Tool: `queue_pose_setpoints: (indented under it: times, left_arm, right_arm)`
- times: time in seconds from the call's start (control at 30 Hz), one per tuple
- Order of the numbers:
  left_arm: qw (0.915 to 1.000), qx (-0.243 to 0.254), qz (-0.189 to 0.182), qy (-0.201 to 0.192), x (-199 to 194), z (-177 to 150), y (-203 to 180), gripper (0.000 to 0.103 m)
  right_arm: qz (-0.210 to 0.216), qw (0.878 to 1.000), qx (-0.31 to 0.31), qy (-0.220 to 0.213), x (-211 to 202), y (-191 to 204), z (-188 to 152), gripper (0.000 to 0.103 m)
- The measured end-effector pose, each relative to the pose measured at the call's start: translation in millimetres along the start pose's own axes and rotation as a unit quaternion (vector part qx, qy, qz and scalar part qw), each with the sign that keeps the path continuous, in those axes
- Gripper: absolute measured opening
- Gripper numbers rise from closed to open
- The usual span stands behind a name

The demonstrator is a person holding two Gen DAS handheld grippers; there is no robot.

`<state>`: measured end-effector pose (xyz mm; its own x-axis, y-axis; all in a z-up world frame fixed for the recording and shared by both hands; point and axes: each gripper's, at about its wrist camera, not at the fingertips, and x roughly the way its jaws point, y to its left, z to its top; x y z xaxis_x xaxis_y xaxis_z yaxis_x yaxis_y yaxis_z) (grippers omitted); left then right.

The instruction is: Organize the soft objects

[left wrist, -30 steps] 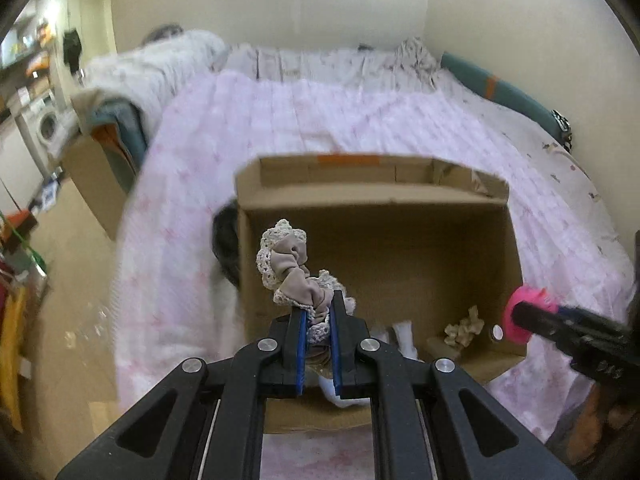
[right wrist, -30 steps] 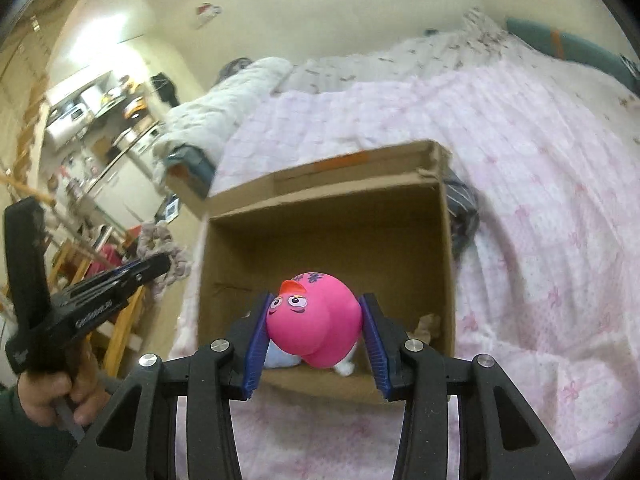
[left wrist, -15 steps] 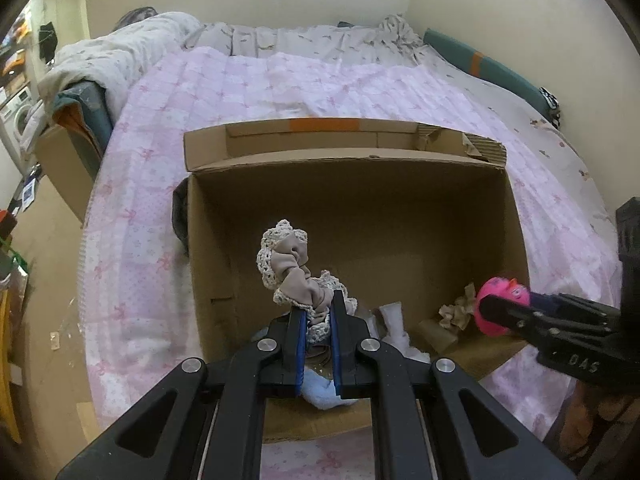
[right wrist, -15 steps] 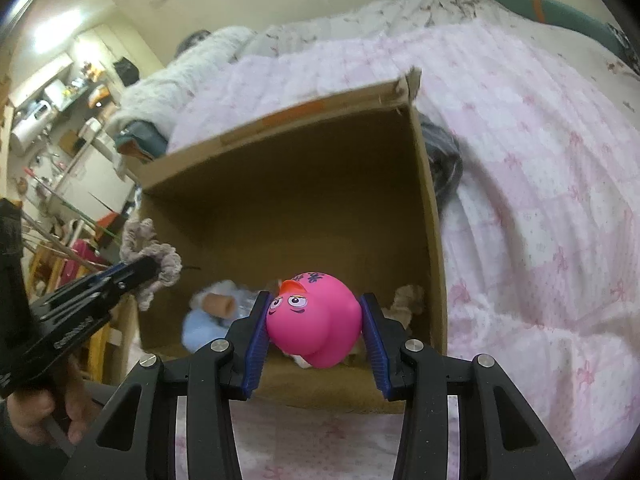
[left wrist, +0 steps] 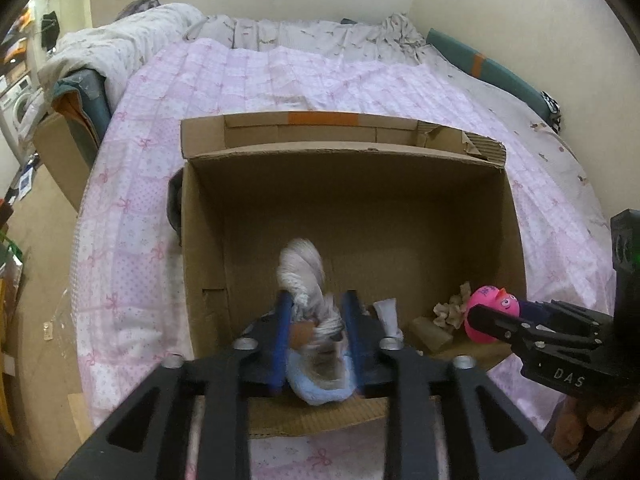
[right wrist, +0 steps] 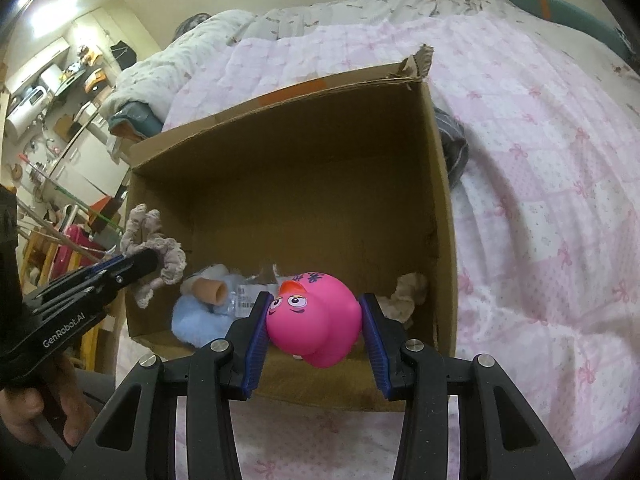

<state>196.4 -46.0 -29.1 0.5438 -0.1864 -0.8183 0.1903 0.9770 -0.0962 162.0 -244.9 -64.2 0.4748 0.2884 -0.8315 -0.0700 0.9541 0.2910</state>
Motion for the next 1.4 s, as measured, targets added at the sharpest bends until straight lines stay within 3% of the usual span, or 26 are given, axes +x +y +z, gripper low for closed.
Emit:
queue_pose_setpoints:
  times: [0.03, 0.1, 0.67, 0.77, 0.87, 0.93, 0.97, 1.03, 1.1, 1.27, 1.4]
  left_arm:
    - [0.9999, 0.0, 0.015, -0.003, -1, 0, -1, 0.058]
    - [0.9994, -0.003, 0.031, -0.014, -4, -1, -1, 0.069]
    - [0.9987, -0.026, 0.039, -0.022, -12, 3, 6, 0.069]
    - [0.9977, -0.038, 0.047, -0.032, -17, 4, 11, 0.069]
    - [0.9965, -0.055, 0.048, -0.042, -23, 4, 17, 0.078]
    - [0.9958, -0.062, 0.04, -0.054, -31, 5, 19, 0.086]
    - [0.9955, -0.064, 0.038, -0.06, -35, 5, 20, 0.087]
    - [0.9946, -0.065, 0.04, -0.071, -42, 5, 19, 0.091]
    - [0.994, -0.066, 0.043, -0.076, -50, 4, 19, 0.092]
    - [0.994, -0.059, 0.067, -0.063, -67, -5, 24, 0.095]
    - [0.9943, -0.057, 0.062, -0.065, -86, -17, 27, 0.095]
  right_arm:
    - [-0.002, 1.0, -0.001, 0.002, 1, 0, -1, 0.046]
    - [-0.004, 1.0, 0.0, 0.004, 2, -1, 0, 0.046]
    - [0.013, 1.0, 0.01, -0.016, -3, -2, 1, 0.048]
    - [0.024, 0.999, 0.018, -0.034, -10, -2, 4, 0.066]
    - [0.031, 0.997, 0.019, -0.062, -22, 0, 5, 0.066]
    - [0.024, 0.994, 0.015, -0.103, -39, 3, 5, 0.069]
    - [0.02, 0.992, 0.01, -0.122, -47, 4, 5, 0.074]
    - [0.021, 0.988, 0.001, -0.151, -60, 6, 5, 0.094]
    - [0.019, 0.988, 0.002, -0.156, -65, 7, 6, 0.103]
    - [-0.02, 0.988, -0.003, -0.156, -75, 8, 3, 0.103]
    - [-0.014, 0.988, 0.0, -0.152, -91, 11, -3, 0.103]
